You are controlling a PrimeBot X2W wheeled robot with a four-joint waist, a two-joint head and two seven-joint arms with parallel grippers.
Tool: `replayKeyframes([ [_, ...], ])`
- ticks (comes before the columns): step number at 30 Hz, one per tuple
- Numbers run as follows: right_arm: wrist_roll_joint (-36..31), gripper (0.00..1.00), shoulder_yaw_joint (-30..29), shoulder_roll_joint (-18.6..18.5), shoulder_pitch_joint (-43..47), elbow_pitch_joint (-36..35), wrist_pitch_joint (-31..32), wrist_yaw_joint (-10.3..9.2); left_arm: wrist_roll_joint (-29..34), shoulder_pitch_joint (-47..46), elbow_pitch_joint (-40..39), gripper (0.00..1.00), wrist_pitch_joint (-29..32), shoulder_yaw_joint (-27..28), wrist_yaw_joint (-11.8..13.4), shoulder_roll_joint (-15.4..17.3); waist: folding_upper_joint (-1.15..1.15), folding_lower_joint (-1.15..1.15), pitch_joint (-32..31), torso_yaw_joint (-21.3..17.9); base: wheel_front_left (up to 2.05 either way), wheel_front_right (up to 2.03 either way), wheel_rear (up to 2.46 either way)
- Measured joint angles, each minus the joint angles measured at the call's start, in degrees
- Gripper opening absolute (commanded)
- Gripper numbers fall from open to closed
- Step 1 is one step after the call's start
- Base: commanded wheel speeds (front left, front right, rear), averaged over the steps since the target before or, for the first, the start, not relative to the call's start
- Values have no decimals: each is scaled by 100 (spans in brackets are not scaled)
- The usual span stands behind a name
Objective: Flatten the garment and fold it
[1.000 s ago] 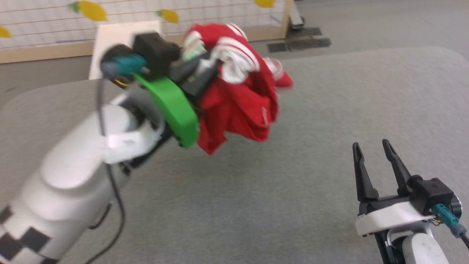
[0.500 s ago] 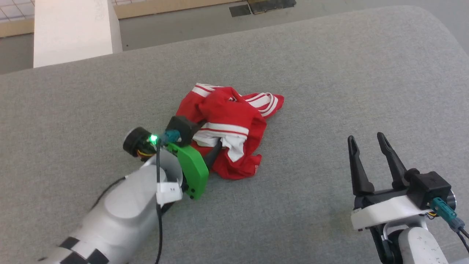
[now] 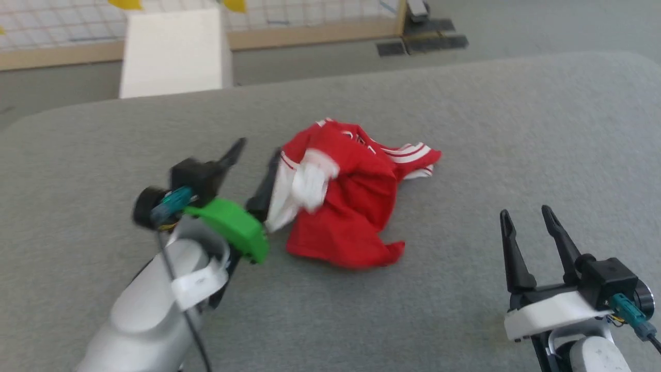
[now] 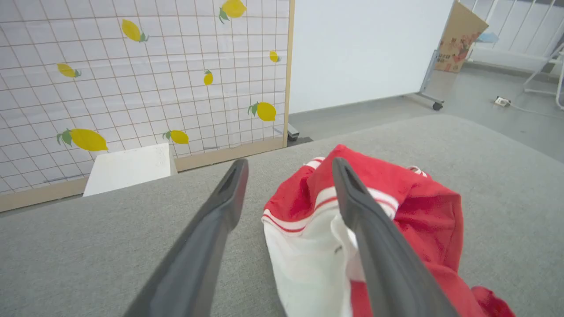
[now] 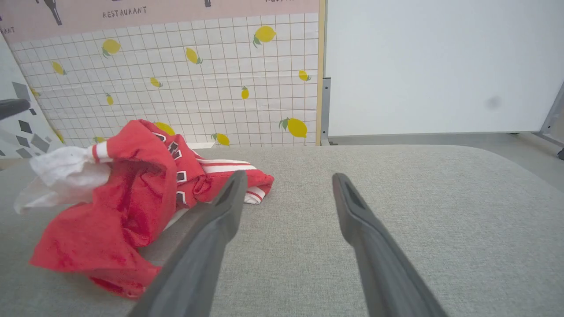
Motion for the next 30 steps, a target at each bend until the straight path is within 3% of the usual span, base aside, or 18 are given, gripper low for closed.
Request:
replayKeyframes([
  [7, -48, 100, -101, 0, 257, 2, 0, 0, 411, 1512, -1224, 100, -5, 1110, 301, 87, 0, 0, -418, 423, 0, 0, 0],
  [16, -29, 100, -77, 1, 466, 0, 0, 0, 1171, 3031, -1884, 100, -5, 1896, 364, -527, 0, 0, -777, 741, 0, 0, 0],
  [25, 13, 100, -20, 1, 524, 5, 0, 0, 1907, 3443, -2031, 100, -5, 2362, 26, -1073, 0, 0, -841, 813, 0, 0, 0],
  [30, 13, 100, 51, 1, 524, 9, 0, 0, 2076, 3442, -1769, 100, -7, 2441, -244, -1127, 0, 0, -806, 764, 0, 0, 0],
])
